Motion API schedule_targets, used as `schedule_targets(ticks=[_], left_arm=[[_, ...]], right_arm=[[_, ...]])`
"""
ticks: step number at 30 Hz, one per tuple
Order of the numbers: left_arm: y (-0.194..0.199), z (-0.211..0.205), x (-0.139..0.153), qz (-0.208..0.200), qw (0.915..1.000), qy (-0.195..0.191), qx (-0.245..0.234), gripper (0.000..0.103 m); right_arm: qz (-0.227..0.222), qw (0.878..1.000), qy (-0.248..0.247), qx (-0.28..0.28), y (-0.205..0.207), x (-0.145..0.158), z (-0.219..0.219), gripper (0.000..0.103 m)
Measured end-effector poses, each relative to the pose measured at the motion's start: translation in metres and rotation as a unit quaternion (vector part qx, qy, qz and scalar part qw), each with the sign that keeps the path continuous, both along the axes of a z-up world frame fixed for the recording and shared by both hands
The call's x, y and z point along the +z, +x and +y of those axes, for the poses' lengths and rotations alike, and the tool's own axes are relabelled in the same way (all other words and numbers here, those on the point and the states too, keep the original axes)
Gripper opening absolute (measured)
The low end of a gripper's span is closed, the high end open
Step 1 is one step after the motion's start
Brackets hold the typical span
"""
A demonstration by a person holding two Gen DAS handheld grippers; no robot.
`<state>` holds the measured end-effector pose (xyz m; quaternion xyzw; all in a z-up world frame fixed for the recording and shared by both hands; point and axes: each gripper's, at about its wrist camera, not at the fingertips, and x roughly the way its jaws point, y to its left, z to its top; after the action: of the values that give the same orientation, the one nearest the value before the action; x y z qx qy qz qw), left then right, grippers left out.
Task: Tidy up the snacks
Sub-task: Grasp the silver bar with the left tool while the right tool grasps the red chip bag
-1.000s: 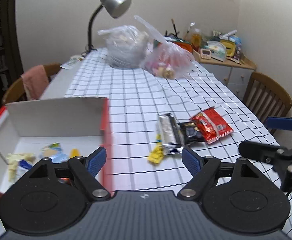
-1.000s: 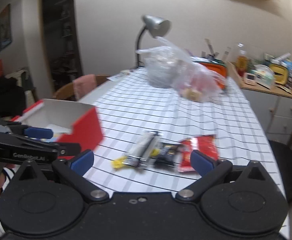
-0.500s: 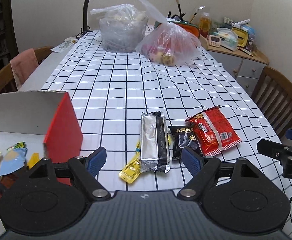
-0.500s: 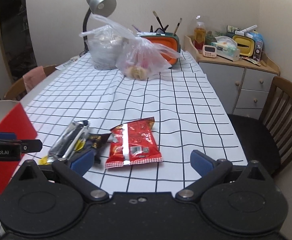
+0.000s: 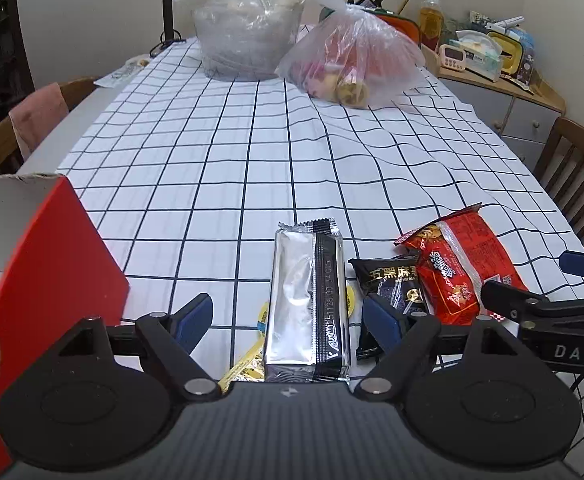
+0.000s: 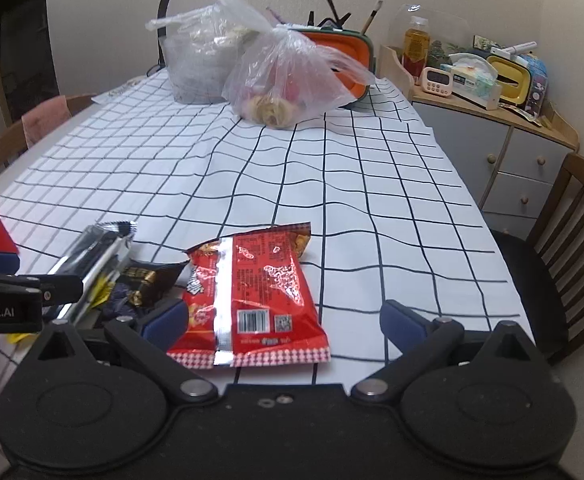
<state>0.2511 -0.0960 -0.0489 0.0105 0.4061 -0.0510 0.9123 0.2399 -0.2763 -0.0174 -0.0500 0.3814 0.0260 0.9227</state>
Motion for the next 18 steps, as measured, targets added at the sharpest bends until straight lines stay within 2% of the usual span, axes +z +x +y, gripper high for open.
schedule_targets(ticks=[6, 18], left_arm=[[0.01, -0.001, -0.012, 0.006, 1.0, 0.001, 0.006, 0.082], [0.017, 0.005, -0.023, 0.01, 0.9998, -0.011, 0.013, 0.079]], right_arm=[[0.009, 1.0, -0.004, 0.002, 0.015, -0.013, 0.004, 0.102], [0.02, 0.999, 0.025, 0.009, 0.027, -0.027, 0.013, 0.102]])
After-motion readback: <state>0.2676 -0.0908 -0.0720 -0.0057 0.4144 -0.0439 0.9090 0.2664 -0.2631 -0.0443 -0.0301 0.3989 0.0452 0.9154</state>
